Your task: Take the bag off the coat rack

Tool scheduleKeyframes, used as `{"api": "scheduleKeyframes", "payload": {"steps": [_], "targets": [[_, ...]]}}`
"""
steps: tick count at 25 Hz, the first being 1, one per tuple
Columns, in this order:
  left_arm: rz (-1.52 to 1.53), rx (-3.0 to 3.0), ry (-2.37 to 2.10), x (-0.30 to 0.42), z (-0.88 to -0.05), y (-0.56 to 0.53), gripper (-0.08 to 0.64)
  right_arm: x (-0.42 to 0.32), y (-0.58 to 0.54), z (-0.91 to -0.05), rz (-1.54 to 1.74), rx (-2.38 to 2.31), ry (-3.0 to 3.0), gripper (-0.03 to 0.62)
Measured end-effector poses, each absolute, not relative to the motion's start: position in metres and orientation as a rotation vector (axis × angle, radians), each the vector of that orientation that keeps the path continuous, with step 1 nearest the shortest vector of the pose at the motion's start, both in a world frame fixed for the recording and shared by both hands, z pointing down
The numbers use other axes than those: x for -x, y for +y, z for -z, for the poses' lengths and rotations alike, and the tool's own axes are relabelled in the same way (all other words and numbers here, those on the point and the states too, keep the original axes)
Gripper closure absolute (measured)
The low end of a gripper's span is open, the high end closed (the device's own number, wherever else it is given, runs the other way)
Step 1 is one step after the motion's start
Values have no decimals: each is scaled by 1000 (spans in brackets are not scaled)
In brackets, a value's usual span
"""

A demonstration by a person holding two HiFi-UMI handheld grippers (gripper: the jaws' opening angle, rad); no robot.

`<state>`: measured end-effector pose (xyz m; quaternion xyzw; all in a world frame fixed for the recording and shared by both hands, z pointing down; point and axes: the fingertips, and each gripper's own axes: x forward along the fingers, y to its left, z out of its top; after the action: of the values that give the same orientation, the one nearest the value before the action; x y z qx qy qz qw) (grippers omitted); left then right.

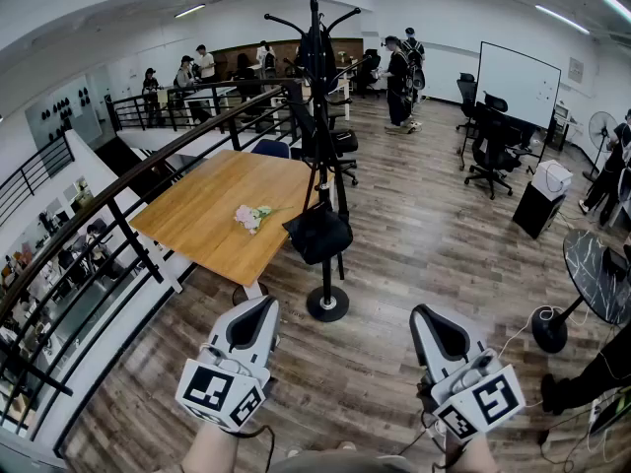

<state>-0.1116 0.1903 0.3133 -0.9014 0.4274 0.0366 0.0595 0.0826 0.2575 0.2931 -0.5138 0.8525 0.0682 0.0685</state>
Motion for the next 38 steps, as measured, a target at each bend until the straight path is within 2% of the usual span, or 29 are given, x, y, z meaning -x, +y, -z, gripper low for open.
{"api": "scheduleKeyframes", "payload": {"steps": [14,18,19,20,21,23,38], "targets": [[-66,2736,1313,73,-326,176,543,-114,237,-313,-121,1471,2582,555],[-168,2709,1383,76,-321,168,541,-120,234,-311,-119,1449,2538,554],[-213,2693,1407,78,-317,166,485,-123,232,-309,-113,1443,2510,496],[-241,2679,1425,79,-315,163,385,-127,230,-308,-109,1446,2488,397],[-251,2669,1437,80,-314,160,357,-130,227,-308,-111,1460,2476,356],[-238,2660,1446,79,-317,153,340,-135,218,-312,-123,1494,2473,347],[-198,2720,1431,71,-354,43,339,-131,108,-351,-92,1547,2574,347]]}}
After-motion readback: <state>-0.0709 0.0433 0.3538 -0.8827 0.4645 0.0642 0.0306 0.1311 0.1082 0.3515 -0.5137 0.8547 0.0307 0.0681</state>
